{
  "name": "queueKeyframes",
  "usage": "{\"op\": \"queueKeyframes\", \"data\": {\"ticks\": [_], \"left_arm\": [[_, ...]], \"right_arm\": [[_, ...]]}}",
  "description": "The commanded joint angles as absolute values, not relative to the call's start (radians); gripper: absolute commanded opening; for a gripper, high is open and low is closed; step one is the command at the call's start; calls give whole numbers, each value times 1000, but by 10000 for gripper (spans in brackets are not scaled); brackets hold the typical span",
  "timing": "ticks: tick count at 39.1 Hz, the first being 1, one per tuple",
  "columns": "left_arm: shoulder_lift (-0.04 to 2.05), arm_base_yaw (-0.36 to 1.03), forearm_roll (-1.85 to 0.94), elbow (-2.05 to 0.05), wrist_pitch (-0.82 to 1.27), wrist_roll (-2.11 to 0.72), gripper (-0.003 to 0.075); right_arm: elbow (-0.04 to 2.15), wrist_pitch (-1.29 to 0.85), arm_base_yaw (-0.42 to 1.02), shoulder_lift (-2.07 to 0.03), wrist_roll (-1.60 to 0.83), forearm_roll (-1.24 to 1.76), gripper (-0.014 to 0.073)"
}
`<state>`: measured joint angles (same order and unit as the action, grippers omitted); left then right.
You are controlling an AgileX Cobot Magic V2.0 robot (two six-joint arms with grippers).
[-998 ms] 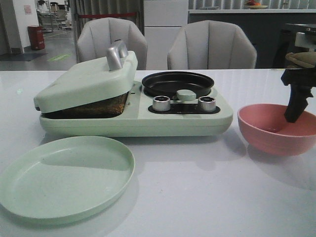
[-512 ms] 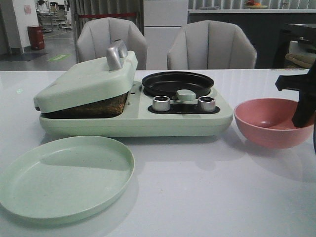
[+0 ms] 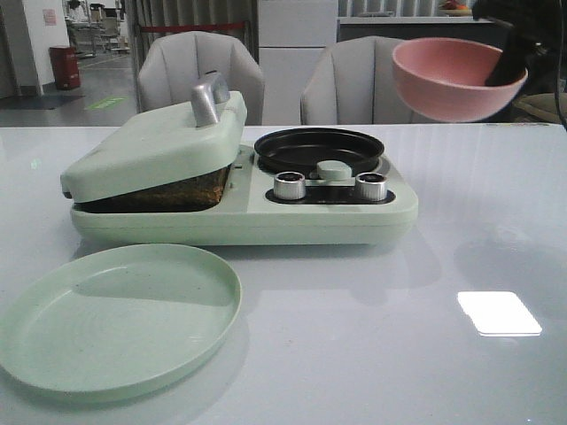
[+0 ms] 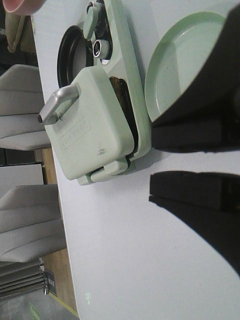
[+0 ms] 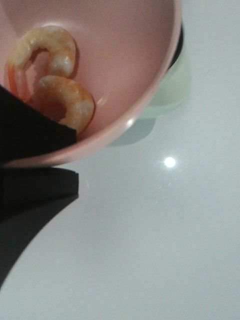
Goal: Make breakfast with bread and shrimp
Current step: 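Lift the pink bowl with the right gripper over the frying pan, then tilt the pink bowl with the right gripper to pour shrimp into the pan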
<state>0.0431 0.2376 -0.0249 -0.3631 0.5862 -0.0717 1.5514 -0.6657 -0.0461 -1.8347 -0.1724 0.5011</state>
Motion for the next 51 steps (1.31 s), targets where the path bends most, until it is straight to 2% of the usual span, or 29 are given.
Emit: {"op": "queueKeyframes", "data": {"ticks": [1,12,18,32,51], "left_arm": [[56,239,-36,-388,503,-60,206],[56,239,-36,-388,503,-60,206],[56,239,-36,-388,503,-60,206],[56,239,-36,-388,503,-60,206],[56,239,-36,-388,503,-60,206]], "right_arm": [[1616,-569,-17,-1773,-182,564,139],[1621,-271,119,-1782,-212,564,139],[1621,-114,191,-1814,-317,563,139],[1615,108,267,-1907,-379,496,138],[1298,828,314,-1912,-378,142,138]]}}
